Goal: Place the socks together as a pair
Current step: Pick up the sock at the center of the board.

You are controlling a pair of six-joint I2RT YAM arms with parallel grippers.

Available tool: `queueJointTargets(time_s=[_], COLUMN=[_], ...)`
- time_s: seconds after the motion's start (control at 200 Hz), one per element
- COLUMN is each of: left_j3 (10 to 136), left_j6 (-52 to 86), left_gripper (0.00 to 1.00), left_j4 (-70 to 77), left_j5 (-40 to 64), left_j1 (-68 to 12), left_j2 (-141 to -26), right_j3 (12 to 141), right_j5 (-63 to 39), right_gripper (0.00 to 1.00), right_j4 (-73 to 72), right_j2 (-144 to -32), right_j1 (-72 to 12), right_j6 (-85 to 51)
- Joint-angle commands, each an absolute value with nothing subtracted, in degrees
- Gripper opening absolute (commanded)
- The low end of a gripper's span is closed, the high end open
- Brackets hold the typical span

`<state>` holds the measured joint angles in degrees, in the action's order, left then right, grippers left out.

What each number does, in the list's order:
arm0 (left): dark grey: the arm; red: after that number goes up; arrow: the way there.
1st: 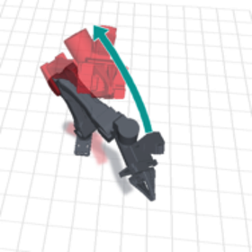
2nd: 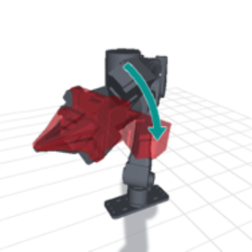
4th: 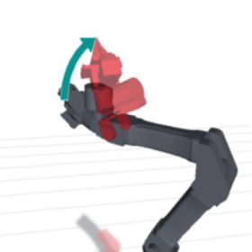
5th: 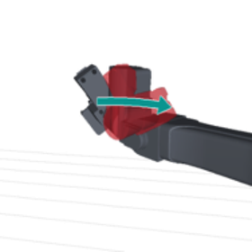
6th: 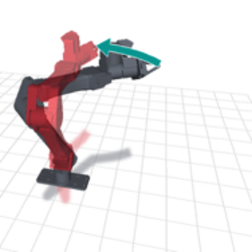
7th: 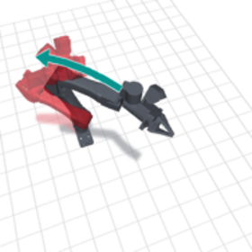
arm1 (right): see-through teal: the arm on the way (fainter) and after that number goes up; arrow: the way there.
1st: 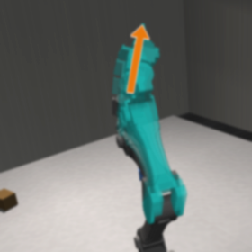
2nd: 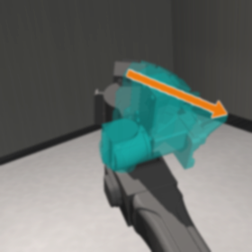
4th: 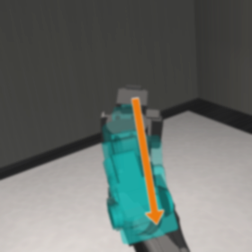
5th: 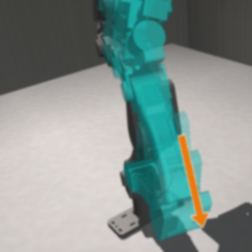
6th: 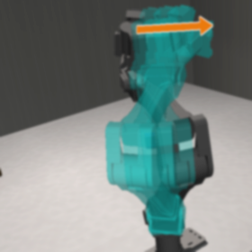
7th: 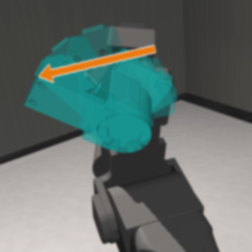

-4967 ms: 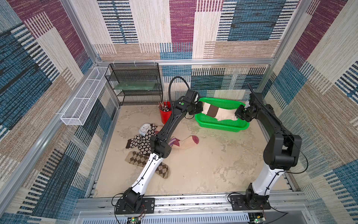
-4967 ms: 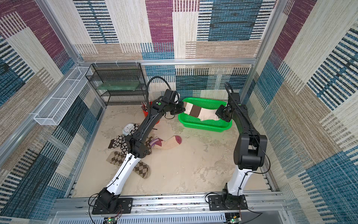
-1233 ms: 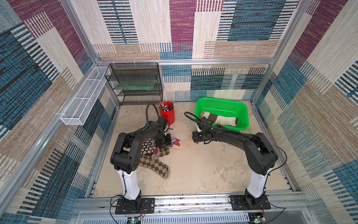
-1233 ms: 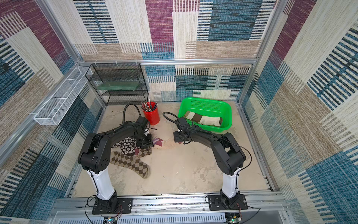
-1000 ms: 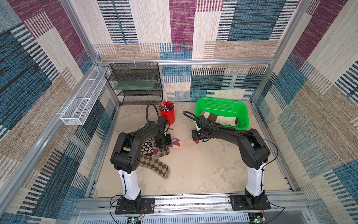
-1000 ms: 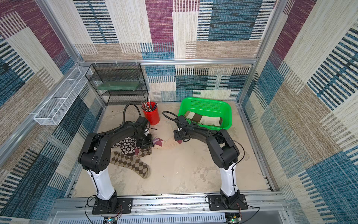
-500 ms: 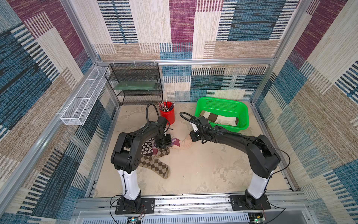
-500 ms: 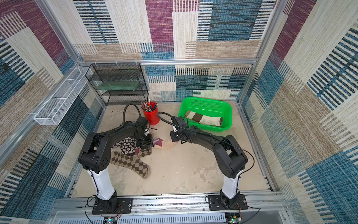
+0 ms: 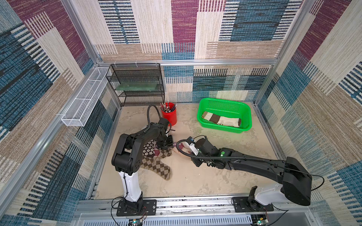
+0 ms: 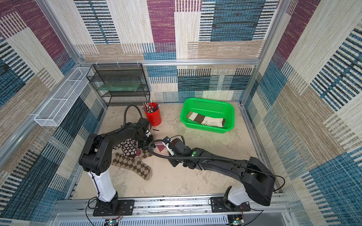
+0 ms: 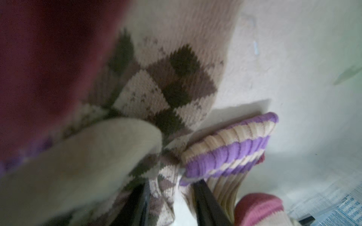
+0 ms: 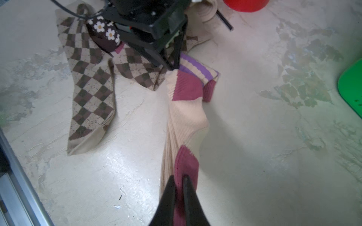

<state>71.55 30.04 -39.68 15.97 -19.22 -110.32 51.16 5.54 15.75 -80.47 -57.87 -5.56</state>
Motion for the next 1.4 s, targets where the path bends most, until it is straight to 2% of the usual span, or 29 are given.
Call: queueJointTargets(time_s=[0.0, 0.17, 0.315, 0.566, 0.626, 0.766, 0.916, 1.027, 1.127, 1.217, 1.392], left_j3=[69.4, 68.0, 67.1, 67.0, 67.0, 66.9, 67.7, 68.0, 67.3, 64.6, 61.3], left_j6=[31.1, 31.6, 31.8, 31.9, 31.9, 32.2, 32.6, 33.1, 33.6, 33.6, 34.3], left_gripper=[0.39, 0.39, 0.39, 0.39, 0.39, 0.4, 0.51, 0.59, 0.6, 0.56, 0.44], left_j4=[-38.4, -37.4, -36.5, -36.3, -36.5, -37.2, -39.3, -39.3, -40.3, -39.6, -38.4], left_j5=[15.3, 16.0, 16.1, 15.9, 16.0, 16.7, 15.8, 15.7, 13.8, 12.1, 11.9], left_j1=[-19.4, -19.5, -19.7, -19.6, -19.6, -19.6, -19.5, -19.6, -19.3, -19.2, -18.2], left_j2=[-112.5, -112.6, -112.6, -112.5, -112.3, -110.2, -104.0, -98.5, -93.6, -90.4, -93.3], right_j3=[49.0, 48.8, 44.6, 39.3, 38.7, 39.2, 38.1, 39.4, 41.5, 42.7, 45.1], right_j5=[4.1, 0.2, -7.8, -14.3, -13.6, -12.3, -13.2, -14.5, -14.2, -15.7, -16.6], right_gripper=[0.13, 0.13, 0.13, 0.16, 0.22, 0.47, 0.53, 0.49, 0.3, 0.22, 0.19], right_j4=[7.7, 3.6, 0.6, 4.1, 4.6, 7.5, 8.1, 9.2, 9.6, 8.5, 8.9], right_j2=[-78.3, -78.1, -76.7, -77.4, -77.9, -78.1, -75.5, -77.2, -79.5, -81.0, -87.2], right_j1=[-61.8, -62.5, -63.9, -64.8, -64.7, -63.3, -58.1, -57.1, -59.3, -62.0, -61.9], right_j6=[-4.3, -4.6, 1.7, 2.3, 1.4, -2.4, -11.8, -18.8, -22.1, -23.9, -25.1])
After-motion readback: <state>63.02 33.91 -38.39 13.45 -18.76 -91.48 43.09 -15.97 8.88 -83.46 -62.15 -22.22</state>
